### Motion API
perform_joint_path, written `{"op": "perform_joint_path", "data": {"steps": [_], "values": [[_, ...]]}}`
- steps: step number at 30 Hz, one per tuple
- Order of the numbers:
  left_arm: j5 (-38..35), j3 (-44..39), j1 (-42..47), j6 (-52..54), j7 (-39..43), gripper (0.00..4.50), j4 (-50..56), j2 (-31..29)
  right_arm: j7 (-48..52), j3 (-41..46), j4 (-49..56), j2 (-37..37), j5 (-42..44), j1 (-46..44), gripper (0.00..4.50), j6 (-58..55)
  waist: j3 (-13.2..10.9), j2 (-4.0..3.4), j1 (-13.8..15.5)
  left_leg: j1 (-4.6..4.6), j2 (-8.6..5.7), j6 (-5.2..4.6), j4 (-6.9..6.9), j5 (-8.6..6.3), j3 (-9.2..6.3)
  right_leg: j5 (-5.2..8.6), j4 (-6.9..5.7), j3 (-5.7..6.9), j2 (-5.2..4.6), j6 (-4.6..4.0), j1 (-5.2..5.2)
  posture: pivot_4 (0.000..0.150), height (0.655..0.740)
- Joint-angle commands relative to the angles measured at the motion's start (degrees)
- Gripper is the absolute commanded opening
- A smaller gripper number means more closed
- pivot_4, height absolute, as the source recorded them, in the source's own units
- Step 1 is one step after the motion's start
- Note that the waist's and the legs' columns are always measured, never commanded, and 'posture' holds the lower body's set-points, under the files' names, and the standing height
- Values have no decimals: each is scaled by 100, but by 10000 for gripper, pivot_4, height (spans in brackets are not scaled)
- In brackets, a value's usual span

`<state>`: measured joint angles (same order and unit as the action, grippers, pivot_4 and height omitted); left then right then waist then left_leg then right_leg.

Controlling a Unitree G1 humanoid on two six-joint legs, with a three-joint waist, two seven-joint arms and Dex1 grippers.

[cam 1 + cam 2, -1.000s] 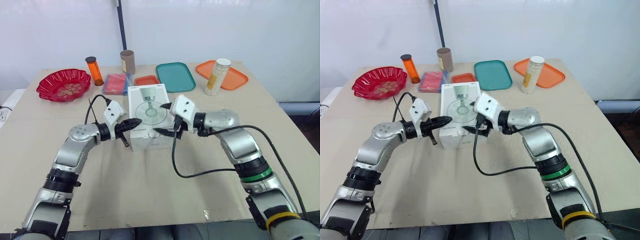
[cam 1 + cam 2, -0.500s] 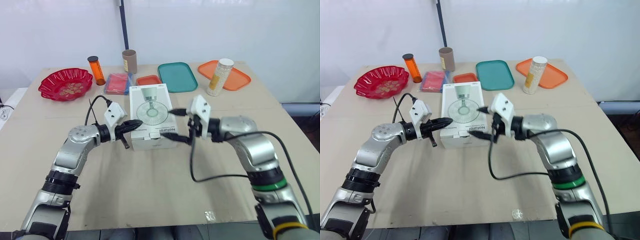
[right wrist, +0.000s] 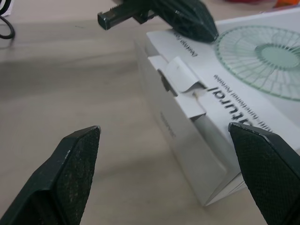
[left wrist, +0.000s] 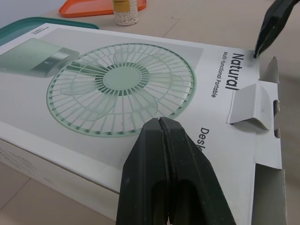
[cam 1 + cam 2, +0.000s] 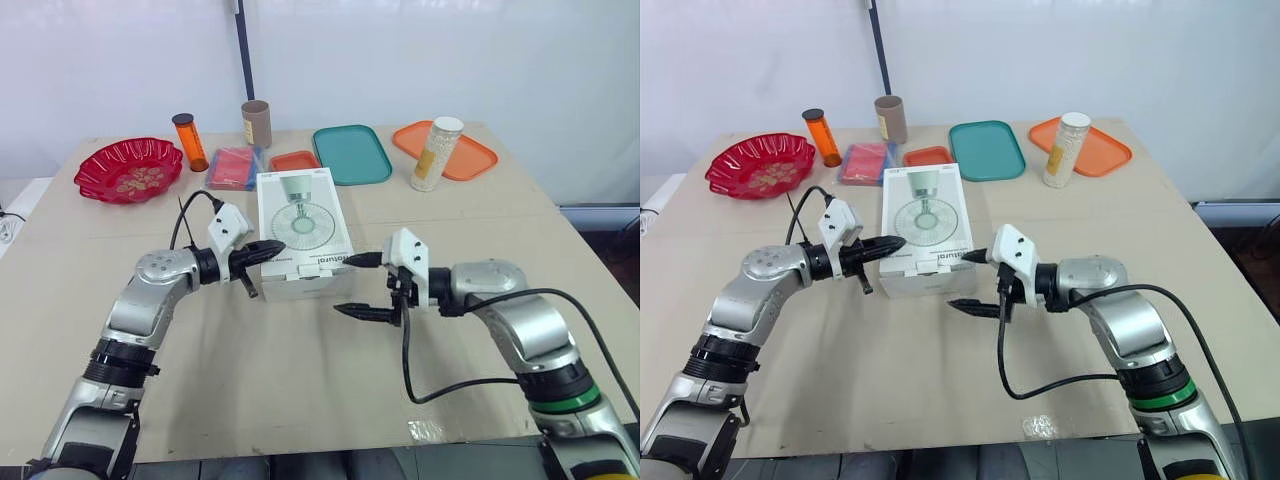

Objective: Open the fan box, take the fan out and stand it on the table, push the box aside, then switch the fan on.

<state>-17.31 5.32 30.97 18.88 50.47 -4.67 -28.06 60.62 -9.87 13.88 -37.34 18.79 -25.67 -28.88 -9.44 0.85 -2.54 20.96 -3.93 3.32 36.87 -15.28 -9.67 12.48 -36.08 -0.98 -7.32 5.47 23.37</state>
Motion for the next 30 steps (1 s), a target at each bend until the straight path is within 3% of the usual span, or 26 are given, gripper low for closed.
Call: {"op": "perform_joint_path", "data": {"steps": [1, 12, 18, 30], "values": [[71, -75, 89, 44, 21, 504, -90, -92, 183, -39, 292, -110, 85, 114, 45000, 113, 0, 0, -2, 0, 0, 0, 0, 0, 0, 0, 0, 0, 0, 0, 0, 1500, 7384], [118, -89, 193, -50, 88, 504, -279, -143, 686, -173, 649, -556, 242, 627, 45000, 105, -1, 1, -1, 2, 0, 0, 1, 0, 1, 1, 2, 0, 0, 3, -1, 1500, 7384], [135, -94, 198, -73, 118, 504, -286, -119, 345, 165, 31, -532, 238, 599, 45000, -92, 1, 4, 2, 0, 0, -8, 2, -4, 0, 0, 0, 0, 1, 3, -2, 1500, 7384], [164, -87, 91, -74, 86, 504, -187, -66, 341, -173, -561, -244, -122, 524, 45000, 362, 1, 4, -3, 1, 0, 1, 3, 1, 2, 0, 1, -1, 1, 4, -1, 1500, 7384]]}}
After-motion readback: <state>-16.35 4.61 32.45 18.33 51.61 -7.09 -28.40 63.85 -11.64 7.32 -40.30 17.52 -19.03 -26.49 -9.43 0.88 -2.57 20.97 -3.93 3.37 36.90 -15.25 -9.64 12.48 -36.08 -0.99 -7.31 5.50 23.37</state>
